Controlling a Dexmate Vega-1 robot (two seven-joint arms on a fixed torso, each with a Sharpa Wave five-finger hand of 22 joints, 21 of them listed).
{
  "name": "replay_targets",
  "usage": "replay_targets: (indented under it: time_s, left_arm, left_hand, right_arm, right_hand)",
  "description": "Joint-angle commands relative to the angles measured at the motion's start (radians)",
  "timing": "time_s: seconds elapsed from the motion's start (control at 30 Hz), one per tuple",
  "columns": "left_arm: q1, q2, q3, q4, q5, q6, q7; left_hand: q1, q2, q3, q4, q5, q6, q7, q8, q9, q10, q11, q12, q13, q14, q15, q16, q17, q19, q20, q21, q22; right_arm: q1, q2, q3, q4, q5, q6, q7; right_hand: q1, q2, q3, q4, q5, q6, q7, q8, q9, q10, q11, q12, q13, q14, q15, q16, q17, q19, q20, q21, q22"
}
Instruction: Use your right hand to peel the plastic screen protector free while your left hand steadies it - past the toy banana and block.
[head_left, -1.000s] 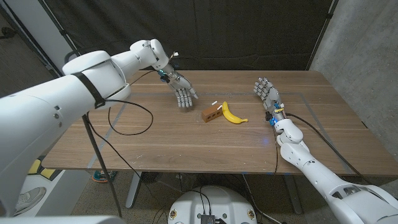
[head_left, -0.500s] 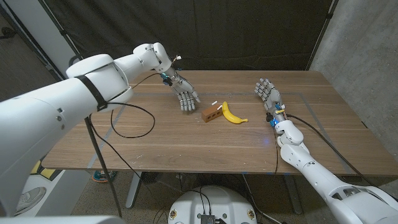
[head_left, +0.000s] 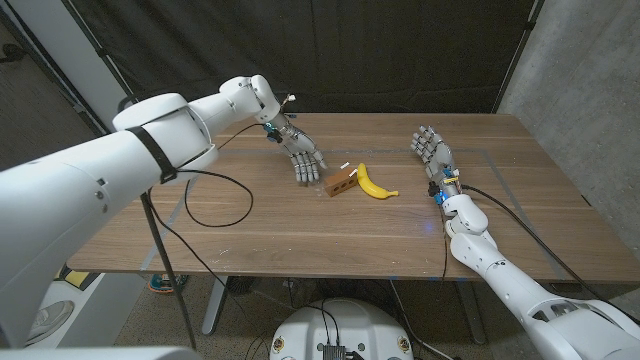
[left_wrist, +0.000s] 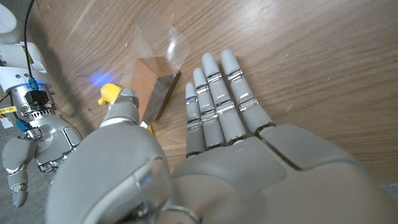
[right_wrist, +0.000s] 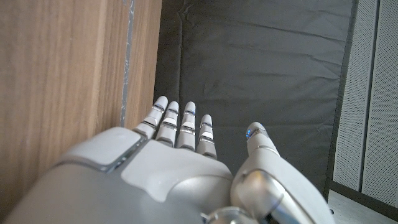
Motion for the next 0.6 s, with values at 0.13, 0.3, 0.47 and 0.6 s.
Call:
replay_targets:
  time_s: [0.13, 0.3, 0.47, 0.6]
  left_arm:
    - [-0.003, -0.031, 0.033, -0.001, 0.027, 0.014, 0.038]
    - [-0.004, -0.038, 0.043, -0.001, 0.036, 0.009, 0.035]
    - [-0.004, -0.041, 0.047, -0.001, 0.038, 0.007, 0.023]
    - [0.001, -0.041, 0.044, -0.001, 0.035, 0.006, 0.022]
  left_hand:
    - [0.016, 0.011, 0.001, 0.013, 0.000, 0.104, 0.025, 0.019, 0.009, 0.089, -0.009, 0.037, 0.016, 0.083, -0.026, 0.029, 0.012, 0.035, -0.012, 0.026, -0.006]
    - [0.022, 0.006, 0.001, 0.011, -0.001, 0.113, 0.032, 0.017, 0.008, 0.091, -0.011, 0.038, 0.020, 0.092, -0.028, 0.031, 0.014, 0.045, -0.017, 0.033, -0.008]
    - [0.025, 0.003, 0.000, 0.010, -0.001, 0.114, 0.032, 0.013, 0.007, 0.092, -0.013, 0.039, 0.022, 0.092, -0.026, 0.031, 0.015, 0.047, -0.017, 0.036, -0.010]
    - [0.028, 0.002, -0.001, 0.009, -0.001, 0.126, 0.033, 0.014, 0.006, 0.098, -0.006, 0.041, 0.025, 0.097, -0.028, 0.032, 0.017, 0.052, -0.018, 0.041, -0.011]
  right_arm:
    - [-0.020, 0.002, 0.012, -0.008, 0.004, 0.017, -0.018]
    - [-0.023, 0.004, 0.017, -0.008, 0.008, 0.024, -0.023]
    - [-0.026, 0.008, 0.020, -0.010, 0.010, 0.026, -0.031]
    - [-0.029, 0.008, 0.021, -0.012, 0.011, 0.023, -0.033]
  right_hand:
    - [-0.007, -0.001, 0.009, 0.001, 0.005, 0.013, -0.001, 0.001, 0.002, 0.003, -0.005, 0.005, 0.003, 0.011, -0.005, -0.003, 0.003, 0.006, 0.005, -0.001, 0.006]
    - [-0.008, -0.001, 0.009, 0.001, 0.005, 0.012, -0.001, 0.001, 0.002, 0.001, -0.006, 0.004, 0.003, 0.011, -0.004, -0.004, 0.003, 0.006, 0.005, -0.001, 0.006]
    - [-0.009, -0.001, 0.010, 0.002, 0.005, 0.012, 0.000, 0.001, 0.002, 0.000, -0.005, 0.003, 0.003, 0.011, -0.004, -0.003, 0.004, 0.007, 0.005, -0.001, 0.006]
    - [-0.010, -0.001, 0.010, 0.003, 0.005, 0.012, 0.000, 0.001, 0.002, 0.001, -0.005, 0.003, 0.003, 0.012, -0.002, -0.003, 0.004, 0.008, 0.005, -0.001, 0.006]
